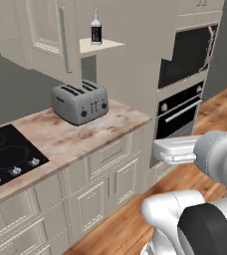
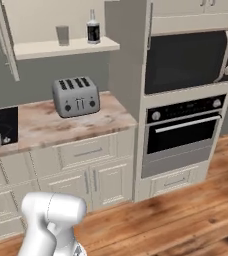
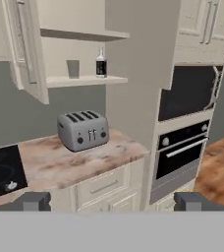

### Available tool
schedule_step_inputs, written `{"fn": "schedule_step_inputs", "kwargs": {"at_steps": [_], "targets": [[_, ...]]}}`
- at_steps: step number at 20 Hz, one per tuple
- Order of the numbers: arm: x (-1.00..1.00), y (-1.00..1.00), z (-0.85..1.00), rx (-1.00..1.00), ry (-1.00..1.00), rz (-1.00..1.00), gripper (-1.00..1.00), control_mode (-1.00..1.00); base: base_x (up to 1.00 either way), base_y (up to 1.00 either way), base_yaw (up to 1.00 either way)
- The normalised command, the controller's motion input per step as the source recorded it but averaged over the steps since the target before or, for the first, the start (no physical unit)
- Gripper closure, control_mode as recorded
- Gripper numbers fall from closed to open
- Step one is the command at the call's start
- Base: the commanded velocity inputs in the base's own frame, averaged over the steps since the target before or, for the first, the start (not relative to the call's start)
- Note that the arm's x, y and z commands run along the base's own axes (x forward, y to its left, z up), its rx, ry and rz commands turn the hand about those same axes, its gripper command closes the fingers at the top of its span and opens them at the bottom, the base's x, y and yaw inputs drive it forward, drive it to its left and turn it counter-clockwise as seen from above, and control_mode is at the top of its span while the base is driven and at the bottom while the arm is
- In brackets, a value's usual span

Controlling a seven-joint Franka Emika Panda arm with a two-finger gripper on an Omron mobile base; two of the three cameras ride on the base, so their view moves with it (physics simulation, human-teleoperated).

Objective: There is a bowl on the dining counter. Grab a lemon wedge from the fridge and place it in the bowl. Then get the liquor bottle and glass cup from the cabinet and place them next to the bowl.

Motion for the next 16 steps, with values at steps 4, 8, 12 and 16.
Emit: {"fn": "schedule_step_inputs", "kwargs": {"at_steps": [4, 8, 12, 16], "targets": [[0.00, 0.00, 0.00, 0.00, 0.00, 0.00, -1.00, 1.00, 1.00, -0.31, 0.36], [0.00, 0.00, 0.00, 0.00, 0.00, 0.00, -1.00, 1.00, 0.76, -0.51, 0.35], [0.00, 0.00, 0.00, 0.00, 0.00, 0.00, -1.00, 1.00, 0.66, -0.56, 0.34], [0.00, 0.00, 0.00, 0.00, 0.00, 0.00, -1.00, 1.00, 0.79, -0.24, 0.31]]}}
